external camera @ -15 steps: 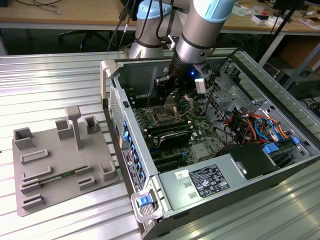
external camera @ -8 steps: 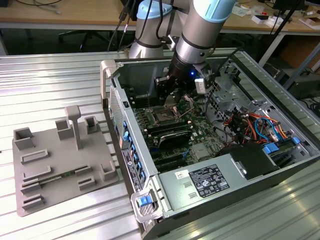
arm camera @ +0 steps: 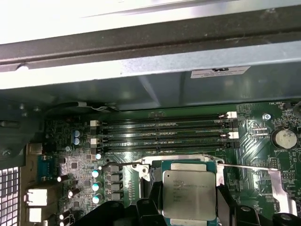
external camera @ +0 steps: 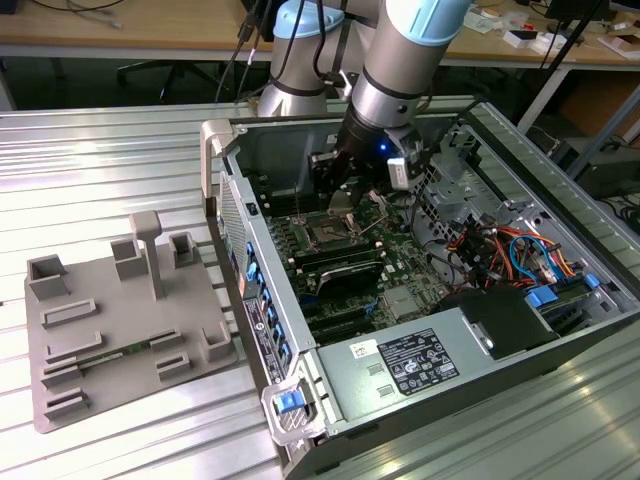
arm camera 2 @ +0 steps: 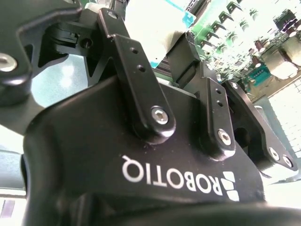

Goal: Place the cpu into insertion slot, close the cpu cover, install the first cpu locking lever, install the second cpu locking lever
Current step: 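Place the cpu into insertion slot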

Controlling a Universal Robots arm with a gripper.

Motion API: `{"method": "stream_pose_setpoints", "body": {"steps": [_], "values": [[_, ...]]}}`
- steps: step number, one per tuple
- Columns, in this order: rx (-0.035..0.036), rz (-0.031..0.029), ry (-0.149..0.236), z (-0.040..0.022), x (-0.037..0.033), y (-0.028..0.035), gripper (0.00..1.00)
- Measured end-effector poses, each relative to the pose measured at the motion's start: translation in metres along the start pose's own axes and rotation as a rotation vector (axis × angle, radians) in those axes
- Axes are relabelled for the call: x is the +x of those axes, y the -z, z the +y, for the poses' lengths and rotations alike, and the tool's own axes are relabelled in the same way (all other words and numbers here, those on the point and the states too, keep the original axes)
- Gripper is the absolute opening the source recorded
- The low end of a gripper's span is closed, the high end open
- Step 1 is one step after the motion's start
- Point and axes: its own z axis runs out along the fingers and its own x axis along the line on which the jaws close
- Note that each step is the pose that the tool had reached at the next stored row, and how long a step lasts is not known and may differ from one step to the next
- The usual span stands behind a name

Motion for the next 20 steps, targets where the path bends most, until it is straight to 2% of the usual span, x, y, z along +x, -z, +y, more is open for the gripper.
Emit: {"method": "stream_pose_setpoints", "body": {"steps": [2,8,13,19,20], "values": [[-0.0005,-0.0024,-0.027,0.0000,0.0000,-0.0002,0.55],[-0.0015,-0.0065,-0.076,0.0000,0.0000,-0.0004,0.55],[-0.0026,-0.0117,-0.136,-0.0001,0.0000,-0.0007,0.55],[-0.0035,-0.0160,-0.186,-0.0001,0.0000,-0.0010,0.55],[-0.0031,-0.0178,-0.206,-0.0002,0.0000,-0.0012,0.55]]}}
